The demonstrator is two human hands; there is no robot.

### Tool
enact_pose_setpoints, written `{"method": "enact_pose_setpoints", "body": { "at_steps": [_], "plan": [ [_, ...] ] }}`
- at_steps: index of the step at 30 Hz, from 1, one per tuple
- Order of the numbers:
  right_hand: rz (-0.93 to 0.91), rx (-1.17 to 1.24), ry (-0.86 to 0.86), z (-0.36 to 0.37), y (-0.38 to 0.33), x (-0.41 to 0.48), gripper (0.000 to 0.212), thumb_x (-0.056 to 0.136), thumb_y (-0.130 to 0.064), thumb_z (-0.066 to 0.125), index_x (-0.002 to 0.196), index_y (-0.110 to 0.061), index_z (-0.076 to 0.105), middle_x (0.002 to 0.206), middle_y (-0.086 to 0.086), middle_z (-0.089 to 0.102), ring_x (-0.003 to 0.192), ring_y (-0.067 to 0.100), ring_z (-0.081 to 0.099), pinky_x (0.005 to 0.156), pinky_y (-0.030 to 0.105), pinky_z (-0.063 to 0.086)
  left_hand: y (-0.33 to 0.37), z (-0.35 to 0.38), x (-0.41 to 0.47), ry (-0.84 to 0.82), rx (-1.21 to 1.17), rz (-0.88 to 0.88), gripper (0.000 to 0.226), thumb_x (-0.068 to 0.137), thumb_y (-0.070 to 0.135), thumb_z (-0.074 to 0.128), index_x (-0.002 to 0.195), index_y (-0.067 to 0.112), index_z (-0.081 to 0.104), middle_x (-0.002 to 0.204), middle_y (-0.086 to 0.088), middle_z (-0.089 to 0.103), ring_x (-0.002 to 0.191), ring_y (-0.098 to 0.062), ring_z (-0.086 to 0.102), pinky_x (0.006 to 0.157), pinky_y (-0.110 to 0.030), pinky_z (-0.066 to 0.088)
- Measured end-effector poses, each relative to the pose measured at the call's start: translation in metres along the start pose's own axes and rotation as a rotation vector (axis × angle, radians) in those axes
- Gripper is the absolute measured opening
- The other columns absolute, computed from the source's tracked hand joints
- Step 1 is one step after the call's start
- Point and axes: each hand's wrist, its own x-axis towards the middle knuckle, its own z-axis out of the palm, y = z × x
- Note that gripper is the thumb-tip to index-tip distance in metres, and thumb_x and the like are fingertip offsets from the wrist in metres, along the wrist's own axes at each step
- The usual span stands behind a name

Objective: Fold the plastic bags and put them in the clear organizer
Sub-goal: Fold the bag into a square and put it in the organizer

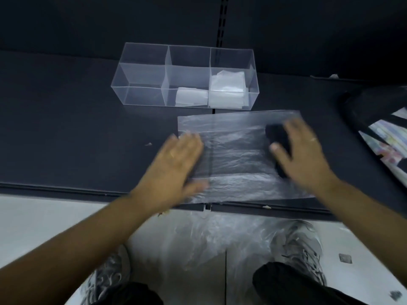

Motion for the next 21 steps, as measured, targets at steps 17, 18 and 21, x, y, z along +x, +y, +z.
{"method": "enact_pose_setpoints", "body": {
  "at_steps": [17, 18, 21],
  "plan": [
    [-0.335, 0.068, 0.003, -0.001, -0.076, -0.076, 0.01, 0.073, -0.008, 0.081, 0.078, -0.013, 0.073, 0.088, -0.001, 0.073, 0.079, 0.02, 0.069, 0.094, 0.033, 0.042, 0.032, -0.03, -0.064, 0.282, -0.518, -0.285, 0.021, 0.084, 0.038, 0.062, 0.085, 0.025, 0.078, 0.084, 0.021, 0.071, 0.089, -0.004, 0.064, 0.083, -0.012, 0.046],
    [-0.298, 0.081, -0.03, -0.012, -0.066, -0.074, 0.008, 0.076, -0.009, 0.08, 0.077, -0.013, 0.073, 0.082, -0.002, 0.072, 0.075, 0.018, 0.067, 0.09, 0.027, 0.041, 0.028, -0.04, -0.065, 0.244, -0.623, -0.406, 0.015, 0.082, 0.042, 0.066, 0.084, 0.032, 0.077, 0.082, 0.025, 0.07, 0.085, -0.001, 0.064, 0.074, -0.006, 0.045],
    [-0.061, 0.187, -0.184, -0.047, -0.034, -0.07, 0.008, 0.085, -0.027, 0.07, 0.077, -0.029, 0.07, 0.074, -0.013, 0.07, 0.076, 0.003, 0.061, 0.07, 0.009, 0.036, 0.013, -0.061, -0.07, 0.085, -0.833, -0.61, 0.013, 0.075, 0.043, 0.064, 0.082, 0.05, 0.072, 0.076, 0.027, 0.07, 0.074, 0.007, 0.065, 0.065, -0.002, 0.043]
  ]
}}
